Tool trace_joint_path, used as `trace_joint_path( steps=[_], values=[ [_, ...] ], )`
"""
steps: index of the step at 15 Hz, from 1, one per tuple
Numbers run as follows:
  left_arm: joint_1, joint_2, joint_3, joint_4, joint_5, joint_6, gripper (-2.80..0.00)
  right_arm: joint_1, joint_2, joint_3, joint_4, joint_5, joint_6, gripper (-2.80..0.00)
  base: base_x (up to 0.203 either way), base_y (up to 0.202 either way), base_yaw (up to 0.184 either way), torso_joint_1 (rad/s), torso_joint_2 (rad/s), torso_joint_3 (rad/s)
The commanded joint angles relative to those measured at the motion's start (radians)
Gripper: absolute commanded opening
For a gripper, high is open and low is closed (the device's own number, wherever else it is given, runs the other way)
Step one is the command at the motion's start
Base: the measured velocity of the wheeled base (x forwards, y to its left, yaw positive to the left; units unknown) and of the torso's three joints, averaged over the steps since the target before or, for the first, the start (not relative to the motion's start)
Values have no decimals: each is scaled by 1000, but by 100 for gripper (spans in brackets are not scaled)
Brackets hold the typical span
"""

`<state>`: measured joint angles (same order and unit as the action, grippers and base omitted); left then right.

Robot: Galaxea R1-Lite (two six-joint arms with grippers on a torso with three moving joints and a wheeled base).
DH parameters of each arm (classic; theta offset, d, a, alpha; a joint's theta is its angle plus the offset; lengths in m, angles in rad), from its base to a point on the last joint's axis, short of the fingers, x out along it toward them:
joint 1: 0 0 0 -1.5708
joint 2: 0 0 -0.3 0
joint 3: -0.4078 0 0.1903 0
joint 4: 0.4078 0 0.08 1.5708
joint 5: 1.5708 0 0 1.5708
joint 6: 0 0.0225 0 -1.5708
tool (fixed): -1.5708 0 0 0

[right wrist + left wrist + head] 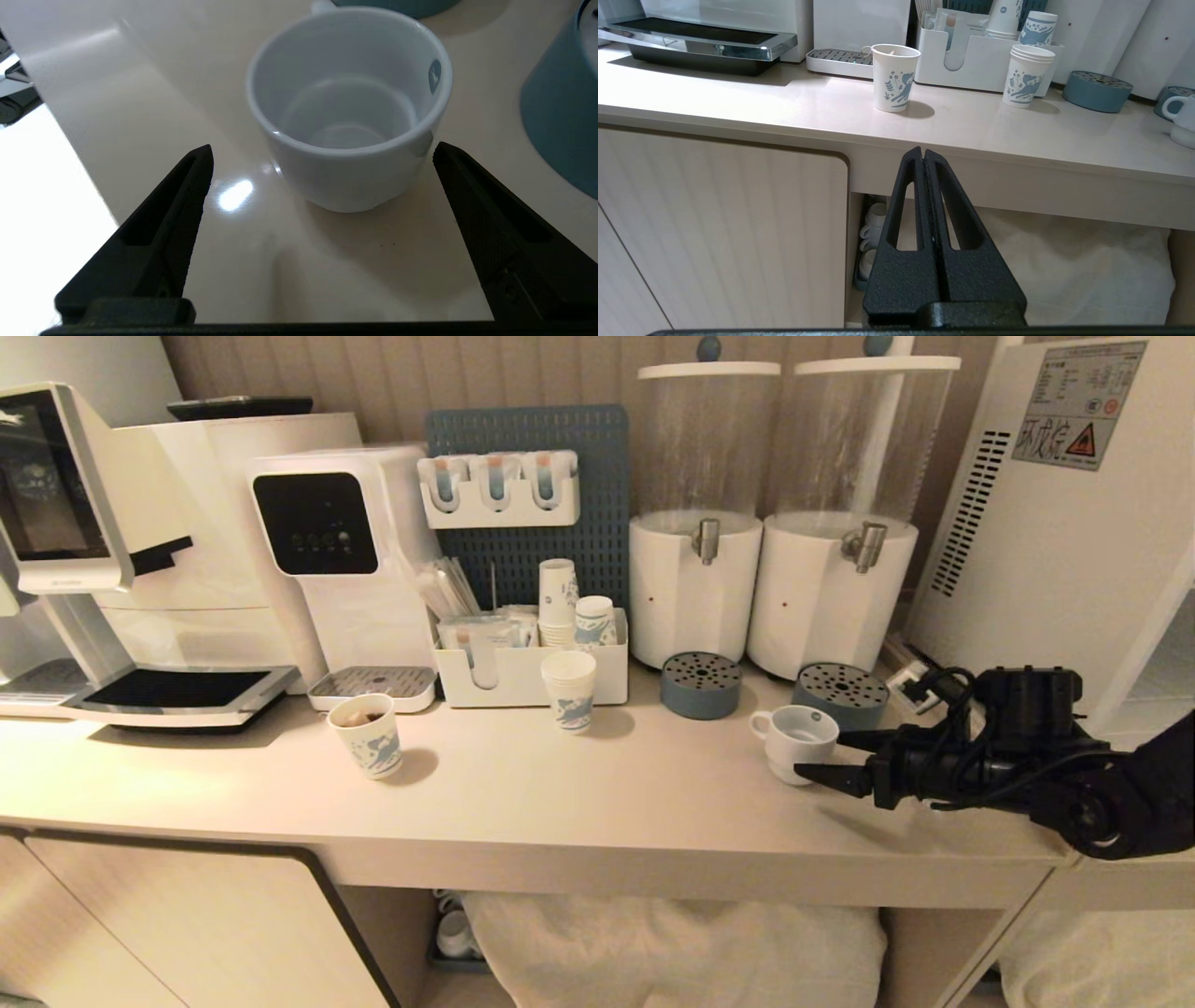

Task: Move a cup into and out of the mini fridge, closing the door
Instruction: Put the ceramic cup in the freezer

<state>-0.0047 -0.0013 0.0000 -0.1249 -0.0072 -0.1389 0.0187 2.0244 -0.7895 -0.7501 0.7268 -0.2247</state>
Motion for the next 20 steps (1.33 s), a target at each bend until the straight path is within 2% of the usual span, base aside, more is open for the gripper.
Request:
trace_joint_path(
  steps=[1,5,12,20],
  values=[
    [0,-3,40,-1,0,-2,-280,-1,40,-14,-17,5,-2,0,0,0,0,0,0,0],
    [0,-3,40,-1,0,-4,-280,0,109,-56,-76,3,5,0,0,0,0,0,0,0],
    [0,-3,40,-1,0,-8,-280,1,174,-171,-61,5,10,0,0,0,0,0,0,0],
    [0,-3,40,-1,0,-8,-280,4,195,-211,-51,5,11,0,0,0,0,0,0,0]
  ],
)
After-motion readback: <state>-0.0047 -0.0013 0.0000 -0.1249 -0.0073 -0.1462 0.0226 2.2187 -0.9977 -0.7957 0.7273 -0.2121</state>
